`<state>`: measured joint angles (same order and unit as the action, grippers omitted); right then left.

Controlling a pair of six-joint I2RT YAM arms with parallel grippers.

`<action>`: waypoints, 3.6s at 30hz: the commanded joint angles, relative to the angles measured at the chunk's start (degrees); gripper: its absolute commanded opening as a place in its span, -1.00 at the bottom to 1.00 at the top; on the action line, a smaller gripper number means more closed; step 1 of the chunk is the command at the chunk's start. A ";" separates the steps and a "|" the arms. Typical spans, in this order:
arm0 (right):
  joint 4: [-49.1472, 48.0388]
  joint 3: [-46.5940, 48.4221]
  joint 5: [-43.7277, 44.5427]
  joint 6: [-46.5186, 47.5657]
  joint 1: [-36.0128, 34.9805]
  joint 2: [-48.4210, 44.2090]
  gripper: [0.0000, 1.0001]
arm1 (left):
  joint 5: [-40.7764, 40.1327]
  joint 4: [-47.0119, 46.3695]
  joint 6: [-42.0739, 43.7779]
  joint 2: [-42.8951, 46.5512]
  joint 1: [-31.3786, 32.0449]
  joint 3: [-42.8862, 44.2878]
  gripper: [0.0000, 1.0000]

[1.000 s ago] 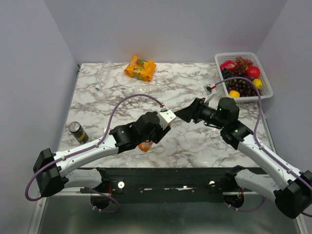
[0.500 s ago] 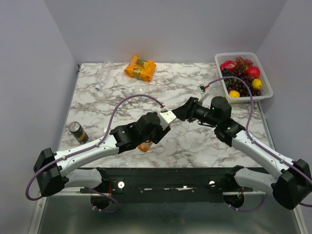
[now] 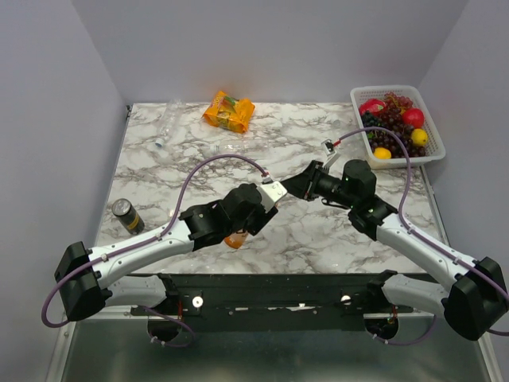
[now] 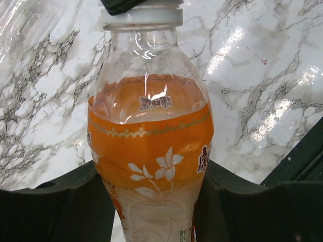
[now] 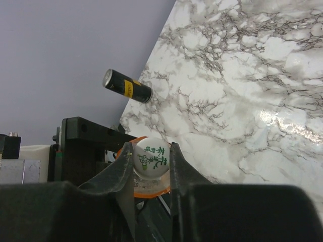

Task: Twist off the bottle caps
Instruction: Unscrew the bottle cap from the plastic bottle.

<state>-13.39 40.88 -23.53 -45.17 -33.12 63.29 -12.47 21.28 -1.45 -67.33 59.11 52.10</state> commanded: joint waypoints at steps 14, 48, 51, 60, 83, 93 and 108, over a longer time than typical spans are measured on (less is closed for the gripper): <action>-9.46 -2.12 -14.25 10.79 -0.45 -3.26 -0.99 | 38.98 -6.07 0.23 4.22 -6.72 0.64 -0.23; 0.81 -1.68 -21.92 24.43 2.27 -11.60 0.64 | 53.98 -11.97 -6.63 4.31 -14.73 -0.33 -0.22; 3.71 -2.30 -20.16 24.69 3.85 -13.71 0.76 | 50.45 -11.17 -6.19 4.84 -14.73 -0.33 -0.22; 13.20 1.03 -4.04 22.24 3.94 -16.88 0.75 | 30.07 -6.53 -4.35 6.25 -12.19 0.37 -0.24; 5.04 2.71 5.60 5.27 -3.08 -9.59 0.39 | 3.86 -1.50 -2.41 3.35 -3.39 1.34 -0.24; 2.49 3.15 5.07 4.21 -5.11 -7.04 0.39 | 3.68 -0.71 -1.89 1.41 -1.90 1.78 -0.24; 1.08 3.85 4.46 3.86 -6.51 -5.02 0.32 | 2.10 -0.01 -1.10 0.09 -0.67 2.13 -0.24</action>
<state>-9.78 42.81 -19.05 -40.95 -38.63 57.76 -8.69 20.34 -3.40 -66.37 57.76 52.27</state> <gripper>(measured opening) 0.666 0.592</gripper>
